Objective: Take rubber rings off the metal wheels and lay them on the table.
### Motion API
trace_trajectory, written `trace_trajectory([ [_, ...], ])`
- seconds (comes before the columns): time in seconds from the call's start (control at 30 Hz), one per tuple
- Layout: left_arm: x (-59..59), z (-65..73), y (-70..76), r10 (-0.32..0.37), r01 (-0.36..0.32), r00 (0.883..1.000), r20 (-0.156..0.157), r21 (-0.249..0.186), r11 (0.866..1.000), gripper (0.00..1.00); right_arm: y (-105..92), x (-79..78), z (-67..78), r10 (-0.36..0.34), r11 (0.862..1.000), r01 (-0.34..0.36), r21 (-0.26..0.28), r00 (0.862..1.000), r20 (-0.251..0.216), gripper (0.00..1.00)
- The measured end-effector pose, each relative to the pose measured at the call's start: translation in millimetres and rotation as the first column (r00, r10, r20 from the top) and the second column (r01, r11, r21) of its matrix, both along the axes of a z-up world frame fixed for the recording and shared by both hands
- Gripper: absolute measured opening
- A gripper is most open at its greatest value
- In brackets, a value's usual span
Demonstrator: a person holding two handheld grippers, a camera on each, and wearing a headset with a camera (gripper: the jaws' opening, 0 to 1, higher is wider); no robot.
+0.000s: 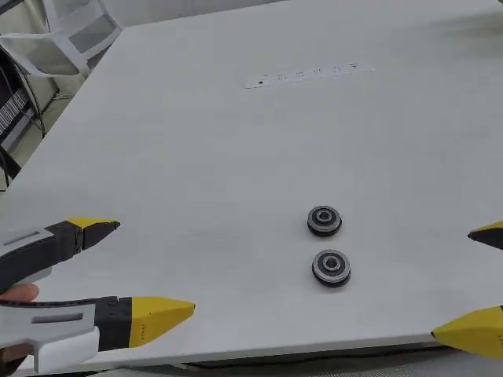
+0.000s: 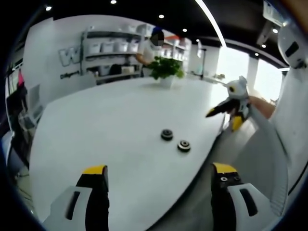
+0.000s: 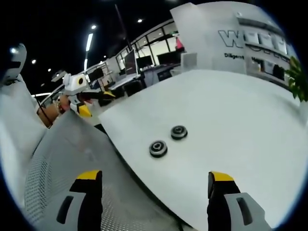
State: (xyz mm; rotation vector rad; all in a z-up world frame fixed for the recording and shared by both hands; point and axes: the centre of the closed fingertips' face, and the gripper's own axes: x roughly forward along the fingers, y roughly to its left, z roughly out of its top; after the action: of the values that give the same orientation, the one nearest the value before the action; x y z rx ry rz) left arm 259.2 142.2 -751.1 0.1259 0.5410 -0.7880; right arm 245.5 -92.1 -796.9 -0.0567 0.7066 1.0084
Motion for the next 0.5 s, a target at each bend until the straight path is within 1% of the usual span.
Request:
trace_trajectory([
  [0.1, 2.4, 1.1, -7.5, -0.016, 0.016, 1.0, -0.002, 0.006, 1.0, 0.89, 1.4, 2.2, -1.2, 0.009, 1.0, -0.009, 0.001, 1.0, -0.001, 0.9],
  [0.2, 6.1, 7.6, -17.0, -0.039, 0.039, 0.999, 0.015, 0.006, 0.999, 0.89, 2.9, 5.9, -1.3, 0.018, 1.0, -0.018, -0.006, 1.0, 0.014, 0.9],
  [0.3, 8.1, 12.5, -25.9, -0.069, 0.069, 0.997, 0.019, 0.001, 0.998, 0.89, 7.0, 8.2, -0.5, 0.035, 0.999, -0.035, 0.0, 0.999, 0.019, 0.88],
  [0.43, 12.9, 18.0, -36.5, -0.11, 0.109, 0.993, 0.035, 0.023, 0.994, 0.89, 11.6, 14.8, -0.5, 0.052, 0.999, -0.052, -0.002, 0.998, 0.041, 0.86],
  [0.47, 13.6, 18.8, -37.6, -0.113, 0.112, 0.993, 0.038, 0.024, 0.993, 0.89, 12.1, 15.6, -0.4, 0.053, 0.999, -0.053, -0.001, 0.998, 0.042, 0.86],
  [0.5, 15.4, 21.4, -41.1, -0.124, 0.123, 0.991, 0.047, 0.027, 0.992, 0.89, 13.8, 17.8, -0.4, 0.055, 0.998, -0.055, 0.002, 0.998, 0.041, 0.85],
])
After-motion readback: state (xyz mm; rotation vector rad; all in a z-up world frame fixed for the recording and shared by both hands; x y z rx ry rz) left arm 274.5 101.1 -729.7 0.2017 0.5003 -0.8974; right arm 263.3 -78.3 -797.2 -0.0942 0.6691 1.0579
